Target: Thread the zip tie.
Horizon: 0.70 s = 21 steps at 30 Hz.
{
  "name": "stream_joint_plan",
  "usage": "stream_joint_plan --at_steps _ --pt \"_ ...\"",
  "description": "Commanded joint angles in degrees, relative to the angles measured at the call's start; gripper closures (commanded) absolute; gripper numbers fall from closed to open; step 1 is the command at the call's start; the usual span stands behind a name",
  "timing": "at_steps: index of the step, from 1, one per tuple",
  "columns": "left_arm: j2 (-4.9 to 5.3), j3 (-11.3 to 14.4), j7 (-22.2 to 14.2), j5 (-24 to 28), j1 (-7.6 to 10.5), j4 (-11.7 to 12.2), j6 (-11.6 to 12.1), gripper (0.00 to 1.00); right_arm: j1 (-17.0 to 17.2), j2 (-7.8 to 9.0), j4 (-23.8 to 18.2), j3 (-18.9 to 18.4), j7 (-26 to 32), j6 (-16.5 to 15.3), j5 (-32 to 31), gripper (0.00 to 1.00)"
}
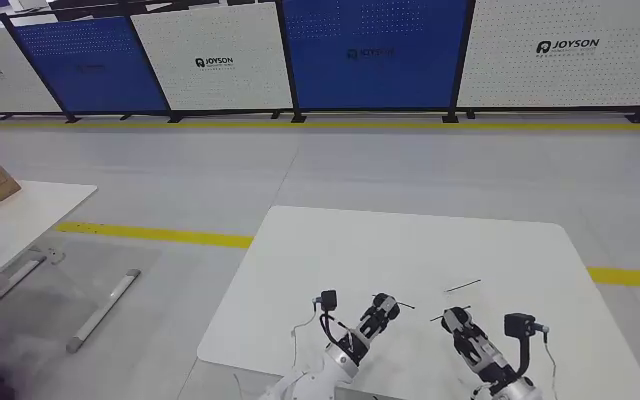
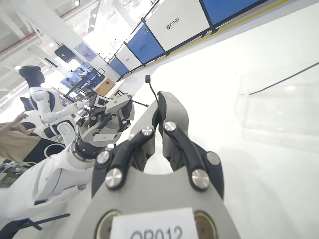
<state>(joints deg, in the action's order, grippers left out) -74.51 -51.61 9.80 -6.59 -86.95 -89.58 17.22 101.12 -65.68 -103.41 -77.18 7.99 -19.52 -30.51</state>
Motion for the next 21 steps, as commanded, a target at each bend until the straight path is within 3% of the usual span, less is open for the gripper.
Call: stream_joint_plan --at_steps 1,5,15,21 --pt "0.2 -0.18 -0.32 -2.19 -0.46 0.47 0.33 1.0 0.97 0.03 0.11 0.26 -2.08 0.04 0.03 1.0" --pt "0.26 0.19 -1.44 -3.05 -0.8 1.56 0.52 1.0 2.17 0.34 -0.86 0.92 -5.58 0.04 -0.28 1.0" --pt "0.23 0.24 -1.37 -2.76 -0.82 1.6 0.58 1.0 2.07 0.34 -0.96 1.03 -6.07 0.2 -0.39 1.0" --pt "-0.23 0.39 0.38 0.11 -0.45 0.62 -0.73 1.0 1.08 -0.61 1.25 4.8 -16.8 0.04 -2.22 1.0"
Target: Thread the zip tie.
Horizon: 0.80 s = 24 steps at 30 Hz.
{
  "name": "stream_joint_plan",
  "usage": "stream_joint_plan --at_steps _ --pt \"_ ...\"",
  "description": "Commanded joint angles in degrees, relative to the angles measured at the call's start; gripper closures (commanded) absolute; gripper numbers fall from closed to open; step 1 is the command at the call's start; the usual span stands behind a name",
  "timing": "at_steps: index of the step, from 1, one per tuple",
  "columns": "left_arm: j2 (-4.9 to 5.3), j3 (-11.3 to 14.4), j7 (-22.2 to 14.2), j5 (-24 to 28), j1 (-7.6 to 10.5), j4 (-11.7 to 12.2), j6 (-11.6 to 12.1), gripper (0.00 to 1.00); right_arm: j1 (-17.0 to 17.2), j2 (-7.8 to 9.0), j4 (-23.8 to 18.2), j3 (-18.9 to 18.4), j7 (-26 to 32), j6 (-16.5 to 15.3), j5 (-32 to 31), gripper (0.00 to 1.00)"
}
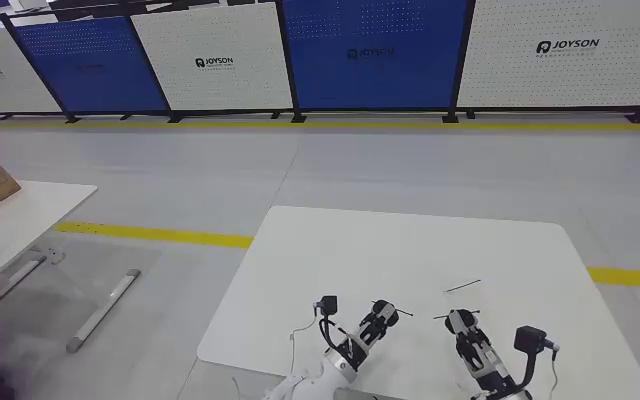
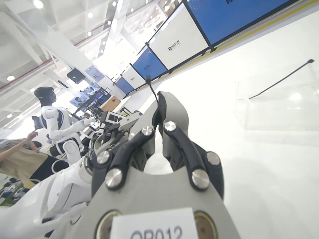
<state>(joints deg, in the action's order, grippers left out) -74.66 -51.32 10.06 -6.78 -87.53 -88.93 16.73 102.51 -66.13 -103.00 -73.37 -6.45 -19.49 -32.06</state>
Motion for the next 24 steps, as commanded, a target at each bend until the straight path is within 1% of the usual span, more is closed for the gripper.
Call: stream_joint_plan --at_steps 1,3,13,15,17,19,21,22,24 --pt "-0.15 0.18 0.38 0.55 0.22 -0.05 -0.34 1.0 -0.61 -0.29 1.5 1.82 -3.58 0.01 -1.06 1.0" --pt "-0.24 0.28 0.65 0.85 0.27 -0.04 -0.39 1.0 -1.26 -0.56 3.33 3.26 -6.97 0.01 -2.93 1.0" --pt "-0.24 0.28 0.65 0.85 0.27 -0.04 -0.39 1.0 -1.26 -0.56 3.33 3.26 -6.97 0.01 -2.93 1.0" --pt "-0.35 0.11 1.39 1.54 0.39 -0.33 -0.7 1.0 -1.4 -0.63 3.21 3.39 -7.41 0.01 -2.79 1.0" --pt "-0.54 0.24 2.49 1.94 0.39 -0.41 -0.71 1.0 -1.48 -0.86 3.58 4.47 -10.1 0.01 -2.38 1.0" --pt "-0.67 0.42 2.83 2.22 0.51 -0.29 -0.83 1.0 -1.96 -0.94 4.08 5.68 -12.61 0.01 -1.94 1.0" --pt "-0.81 0.71 2.94 1.99 0.7 0.02 -0.99 1.0 -2.9 -0.96 5.71 7.14 -17.01 0.01 -3.8 1.0" --pt "-0.81 0.71 2.94 1.99 0.7 0.02 -0.99 1.0 -3.11 -0.97 6.15 7.25 -18.01 0.01 -4.34 1.0" --pt "-0.81 0.71 2.94 1.99 0.7 0.02 -0.99 1.0 -3.11 -0.97 6.15 7.25 -18.01 0.01 -4.34 1.0"
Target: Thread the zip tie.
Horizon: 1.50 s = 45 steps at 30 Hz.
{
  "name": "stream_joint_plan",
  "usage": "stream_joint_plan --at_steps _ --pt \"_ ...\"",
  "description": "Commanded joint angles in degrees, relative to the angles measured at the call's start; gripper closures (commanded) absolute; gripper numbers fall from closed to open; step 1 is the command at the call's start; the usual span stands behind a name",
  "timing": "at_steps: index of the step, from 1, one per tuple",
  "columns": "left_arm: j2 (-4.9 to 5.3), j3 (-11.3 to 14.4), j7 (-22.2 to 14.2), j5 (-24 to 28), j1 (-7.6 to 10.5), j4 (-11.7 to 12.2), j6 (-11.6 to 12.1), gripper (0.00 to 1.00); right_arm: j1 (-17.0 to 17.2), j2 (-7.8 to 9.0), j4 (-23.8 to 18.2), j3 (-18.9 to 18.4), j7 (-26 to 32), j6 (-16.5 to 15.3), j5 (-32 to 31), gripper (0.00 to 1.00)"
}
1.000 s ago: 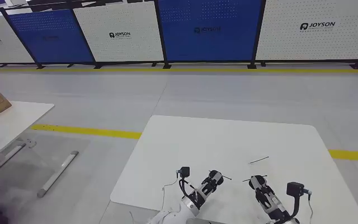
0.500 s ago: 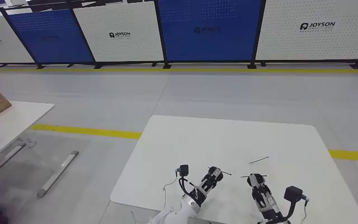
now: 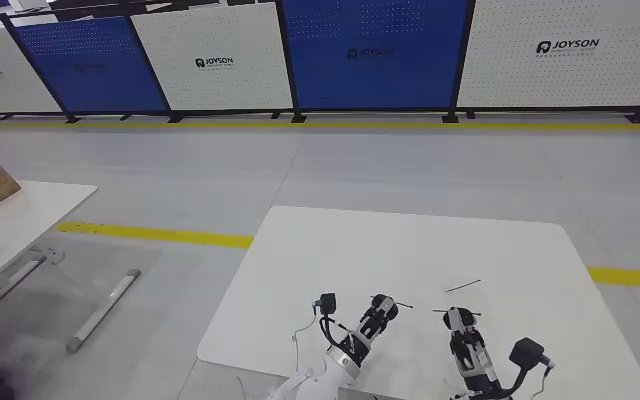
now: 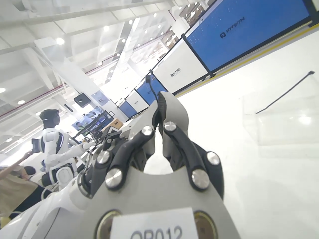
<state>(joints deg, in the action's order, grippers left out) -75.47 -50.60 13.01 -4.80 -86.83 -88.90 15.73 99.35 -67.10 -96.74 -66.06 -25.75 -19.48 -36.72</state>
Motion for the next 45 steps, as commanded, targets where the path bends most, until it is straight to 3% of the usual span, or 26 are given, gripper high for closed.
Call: stream_joint_plan --at_steps 1,11,17,19,29,33,45 --pt "0.01 -0.01 -0.01 0.0 -0.01 -0.01 0.01 1.0 0.04 0.0 -0.11 -0.06 1.29 0.0 0.32 1.0" --pt "-0.05 0.03 0.02 -0.11 0.06 -0.31 -0.21 1.0 0.03 -0.01 -0.07 -0.01 1.56 0.02 0.37 1.0" --pt "-0.17 0.15 0.65 -1.27 -0.13 -0.64 -0.22 1.0 -0.62 0.28 -0.14 0.61 11.04 0.0 7.02 1.0" --pt "-0.17 0.15 0.65 -1.27 -0.13 -0.64 -0.22 1.0 -0.3 0.48 -1.17 -0.04 11.04 0.0 9.86 1.0" --pt "-0.17 0.15 0.65 -1.27 -0.13 -0.64 -0.22 1.0 -0.3 0.48 -1.17 -0.04 11.04 0.0 9.86 1.0" --pt "-0.17 0.15 0.65 -1.27 -0.13 -0.64 -0.22 1.0 -1.61 -0.02 -0.99 0.59 10.65 0.0 14.51 1.0" --pt "-0.17 0.15 0.65 -1.27 -0.13 -0.64 -0.22 1.0 -5.21 -0.67 2.24 3.32 12.98 0.0 18.61 1.0"
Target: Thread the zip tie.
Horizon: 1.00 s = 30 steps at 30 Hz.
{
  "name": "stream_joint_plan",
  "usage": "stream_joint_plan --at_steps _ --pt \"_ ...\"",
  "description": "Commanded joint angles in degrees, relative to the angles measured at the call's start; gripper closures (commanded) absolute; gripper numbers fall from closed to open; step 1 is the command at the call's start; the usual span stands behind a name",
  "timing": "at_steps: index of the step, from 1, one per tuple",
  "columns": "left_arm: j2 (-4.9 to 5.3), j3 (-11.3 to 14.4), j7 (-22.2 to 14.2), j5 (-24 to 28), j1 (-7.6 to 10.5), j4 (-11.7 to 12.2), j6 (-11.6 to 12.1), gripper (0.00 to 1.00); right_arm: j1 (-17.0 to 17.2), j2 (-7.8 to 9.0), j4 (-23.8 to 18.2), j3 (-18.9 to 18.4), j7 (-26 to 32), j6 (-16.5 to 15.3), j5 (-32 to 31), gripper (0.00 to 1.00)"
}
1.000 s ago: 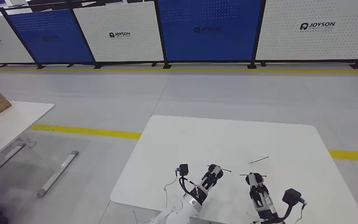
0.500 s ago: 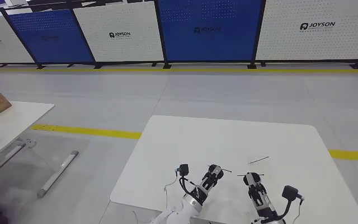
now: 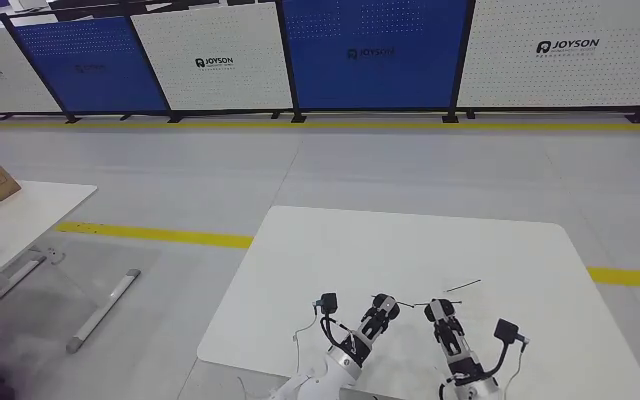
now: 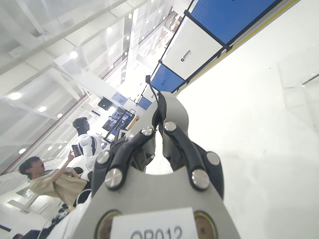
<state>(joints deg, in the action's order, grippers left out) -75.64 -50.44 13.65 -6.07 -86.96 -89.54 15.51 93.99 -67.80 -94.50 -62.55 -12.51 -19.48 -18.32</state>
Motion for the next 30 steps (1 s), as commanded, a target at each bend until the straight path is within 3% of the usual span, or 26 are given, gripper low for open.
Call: stream_joint_plan --at_steps 1,4,13,19,30 --pt "0.0 0.0 0.0 0.0 0.0 0.0 0.0 1.0 0.47 0.1 -0.18 -0.48 -0.72 0.0 0.33 1.0" --pt "0.0 0.0 0.0 0.0 0.0 0.0 0.0 1.0 1.9 0.45 -1.25 -1.35 -1.19 0.0 0.34 1.0" --pt "0.0 0.0 0.0 0.0 0.0 0.0 0.0 1.0 1.9 0.45 -1.25 -1.35 -1.19 0.0 0.34 1.0" --pt "0.0 0.0 0.0 0.0 0.0 0.0 0.0 1.0 0.73 0.06 0.2 -0.96 1.52 0.96 1.39 1.0" --pt "0.0 0.0 0.0 0.0 0.0 0.0 0.0 1.0 0.21 -0.22 0.85 -0.95 3.47 0.0 2.58 1.0"
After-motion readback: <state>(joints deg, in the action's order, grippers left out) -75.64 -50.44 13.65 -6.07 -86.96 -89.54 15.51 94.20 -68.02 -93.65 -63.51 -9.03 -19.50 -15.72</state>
